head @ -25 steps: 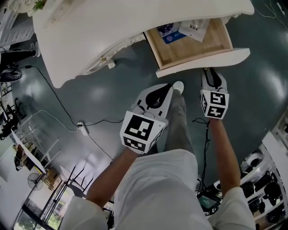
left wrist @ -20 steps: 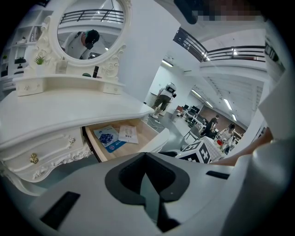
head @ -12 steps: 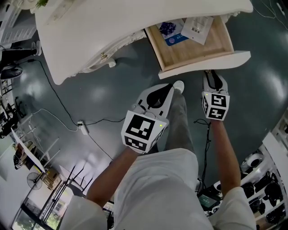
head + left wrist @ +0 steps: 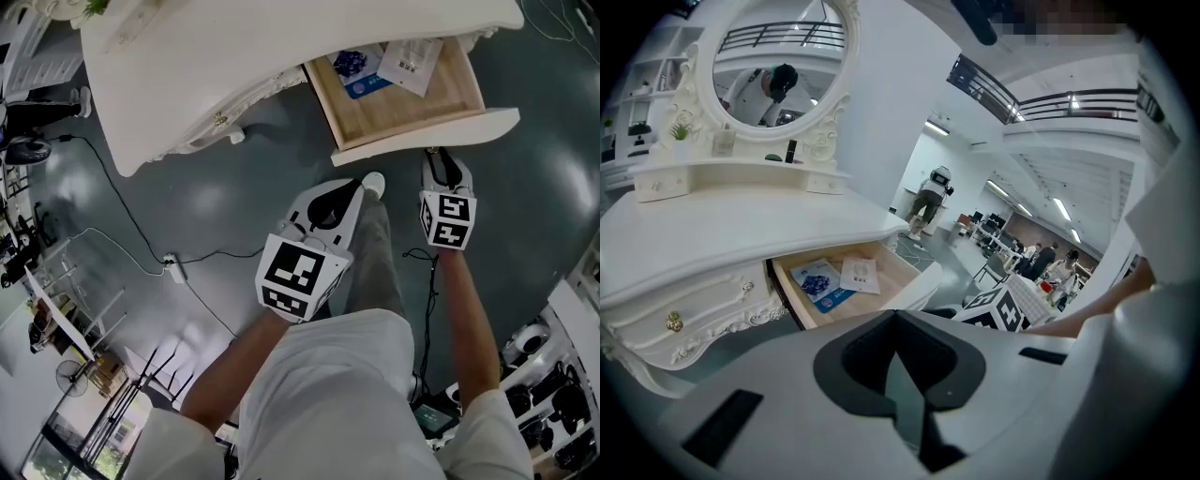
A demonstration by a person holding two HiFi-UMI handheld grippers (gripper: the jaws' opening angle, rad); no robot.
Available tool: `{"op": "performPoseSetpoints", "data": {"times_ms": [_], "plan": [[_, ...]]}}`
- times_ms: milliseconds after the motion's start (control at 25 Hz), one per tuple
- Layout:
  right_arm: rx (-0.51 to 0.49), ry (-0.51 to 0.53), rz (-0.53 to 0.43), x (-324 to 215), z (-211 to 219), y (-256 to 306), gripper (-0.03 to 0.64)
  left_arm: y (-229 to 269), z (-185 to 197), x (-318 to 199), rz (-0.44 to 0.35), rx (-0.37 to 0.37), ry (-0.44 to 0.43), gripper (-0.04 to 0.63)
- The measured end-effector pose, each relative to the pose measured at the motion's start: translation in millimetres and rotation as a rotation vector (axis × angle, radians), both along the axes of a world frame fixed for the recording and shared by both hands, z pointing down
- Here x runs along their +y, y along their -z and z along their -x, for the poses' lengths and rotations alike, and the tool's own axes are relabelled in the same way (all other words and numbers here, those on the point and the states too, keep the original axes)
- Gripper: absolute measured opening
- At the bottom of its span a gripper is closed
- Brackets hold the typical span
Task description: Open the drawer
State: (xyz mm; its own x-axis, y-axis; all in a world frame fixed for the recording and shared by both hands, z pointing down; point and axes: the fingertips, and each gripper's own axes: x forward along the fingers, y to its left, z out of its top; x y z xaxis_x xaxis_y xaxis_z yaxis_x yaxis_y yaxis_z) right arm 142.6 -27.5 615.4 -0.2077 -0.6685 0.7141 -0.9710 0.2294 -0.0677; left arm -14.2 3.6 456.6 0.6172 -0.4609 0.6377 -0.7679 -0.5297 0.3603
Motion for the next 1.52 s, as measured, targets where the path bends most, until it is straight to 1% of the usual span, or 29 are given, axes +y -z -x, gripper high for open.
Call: {"op": "performPoseSetpoints", "data": {"times_ms": [320, 560, 680, 1120, 1520], "plan": [[0.02, 0.018, 0.002, 2, 0, 4, 0.144, 10, -2, -3, -0.011, -0.003, 0.006, 0.009], [0.013, 0.022, -0.002, 5, 0, 17, 0.144, 17, -2, -3, -0.018, -0.002, 0.019, 0.009], [0.006, 0.029, -0.004, 6, 2, 25, 0.144, 25, -6, -5, -0.032, 0.011, 0.024, 0.009], [-0.032, 0.032, -0.003, 19, -1, 62, 0.144, 43, -11, -5, -0.045, 0.011, 0.04, 0.009], [-0.088, 0.029, -0.034, 18, -6, 113, 0.144, 62, -15, -7, -0.065, 0.016, 0.054, 0.009]]}}
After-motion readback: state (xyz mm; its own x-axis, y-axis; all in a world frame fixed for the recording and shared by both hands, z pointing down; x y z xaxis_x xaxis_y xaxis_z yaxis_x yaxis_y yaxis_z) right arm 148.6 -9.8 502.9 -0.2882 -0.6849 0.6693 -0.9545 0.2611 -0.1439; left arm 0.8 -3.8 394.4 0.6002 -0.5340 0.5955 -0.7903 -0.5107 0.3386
